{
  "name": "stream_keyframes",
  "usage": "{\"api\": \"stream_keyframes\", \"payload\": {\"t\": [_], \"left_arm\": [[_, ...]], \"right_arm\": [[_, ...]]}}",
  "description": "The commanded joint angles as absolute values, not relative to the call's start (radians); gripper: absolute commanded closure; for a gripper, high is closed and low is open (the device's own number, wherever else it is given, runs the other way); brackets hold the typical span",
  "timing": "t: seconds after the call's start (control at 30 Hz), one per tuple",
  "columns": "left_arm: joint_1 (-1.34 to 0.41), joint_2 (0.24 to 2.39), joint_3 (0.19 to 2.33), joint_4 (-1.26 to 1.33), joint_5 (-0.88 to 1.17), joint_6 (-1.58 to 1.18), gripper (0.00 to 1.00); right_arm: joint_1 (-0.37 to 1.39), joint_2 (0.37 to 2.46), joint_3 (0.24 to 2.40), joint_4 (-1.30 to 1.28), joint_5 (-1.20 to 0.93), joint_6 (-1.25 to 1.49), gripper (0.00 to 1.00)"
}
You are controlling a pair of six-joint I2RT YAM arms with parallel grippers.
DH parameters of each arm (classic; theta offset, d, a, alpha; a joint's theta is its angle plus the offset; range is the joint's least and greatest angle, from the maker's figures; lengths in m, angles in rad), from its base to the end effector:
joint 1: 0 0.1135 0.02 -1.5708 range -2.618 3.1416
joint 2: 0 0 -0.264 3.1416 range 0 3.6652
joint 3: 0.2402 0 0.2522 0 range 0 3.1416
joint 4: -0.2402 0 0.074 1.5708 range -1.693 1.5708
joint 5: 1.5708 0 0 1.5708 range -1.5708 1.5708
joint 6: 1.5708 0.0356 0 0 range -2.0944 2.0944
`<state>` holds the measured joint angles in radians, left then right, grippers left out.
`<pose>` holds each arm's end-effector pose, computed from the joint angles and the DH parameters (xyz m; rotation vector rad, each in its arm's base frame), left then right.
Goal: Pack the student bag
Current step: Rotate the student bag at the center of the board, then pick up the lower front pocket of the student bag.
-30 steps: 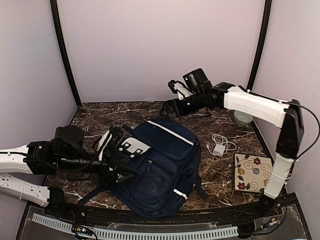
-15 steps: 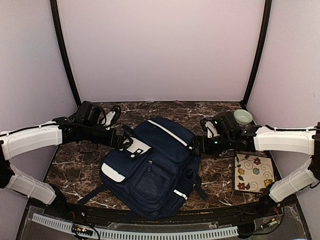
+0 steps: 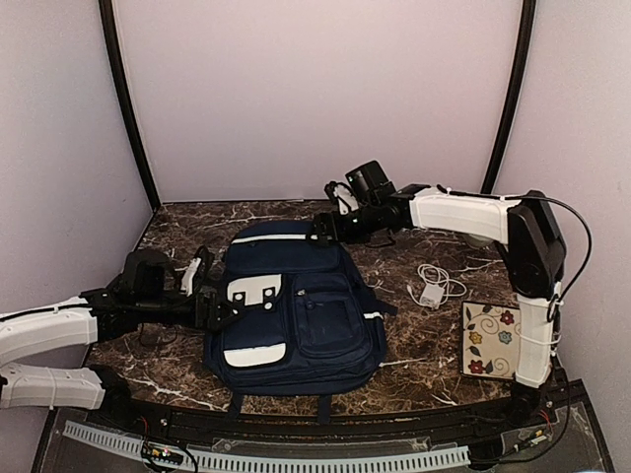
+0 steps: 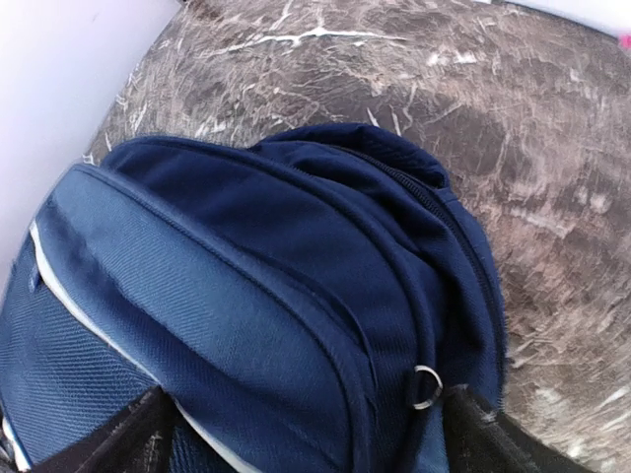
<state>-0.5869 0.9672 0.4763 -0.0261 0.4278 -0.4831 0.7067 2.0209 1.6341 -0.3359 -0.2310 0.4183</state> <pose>0.1641 -0.1269 0.2157 0.3936 2.1927 -1.0685 0.3490 0.3087 0.2425 -0.4723 2.3724 0.8186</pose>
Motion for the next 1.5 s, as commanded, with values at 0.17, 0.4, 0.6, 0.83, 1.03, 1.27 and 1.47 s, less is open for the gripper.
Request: {"api": "stream_keyframes", "payload": {"t": [0.17,0.4,0.6,0.83,1.03,1.27,1.47], "left_arm": [[-0.608,0.954,0.409,0.170,0.430,-0.571,0.13],[-0.610,1.061,0.472,0.219,0.453,-0.559,0.17],[-0.610,1.062,0.451,0.280,0.510,-0.584,0.90],[-0.609,0.978,0.405,0.284,0.495,-0.594,1.00],[-0.650,0.960,0.396,0.315,0.480,-0.593,1.00],[-0.674,0.975,0.413,0.312,0.472,-0.575,1.00],[-0.681,0.979,0.423,0.310,0.466,-0.561,1.00]], "right_arm": [[0.709,1.765,1.574,-0.457,0.004,0.243,0.00],[0.857,1.538,1.361,-0.387,-0.167,0.294,0.02],[0.991,1.585,1.359,-0.509,-0.023,0.435,0.68],[1.095,1.624,1.370,-0.522,-0.013,0.535,0.70],[1.113,1.673,1.353,-0.523,-0.034,0.590,0.63],[1.118,1.739,1.415,-0.525,-0.003,0.580,0.68],[1.120,1.775,1.422,-0.538,0.003,0.585,0.79]]}}
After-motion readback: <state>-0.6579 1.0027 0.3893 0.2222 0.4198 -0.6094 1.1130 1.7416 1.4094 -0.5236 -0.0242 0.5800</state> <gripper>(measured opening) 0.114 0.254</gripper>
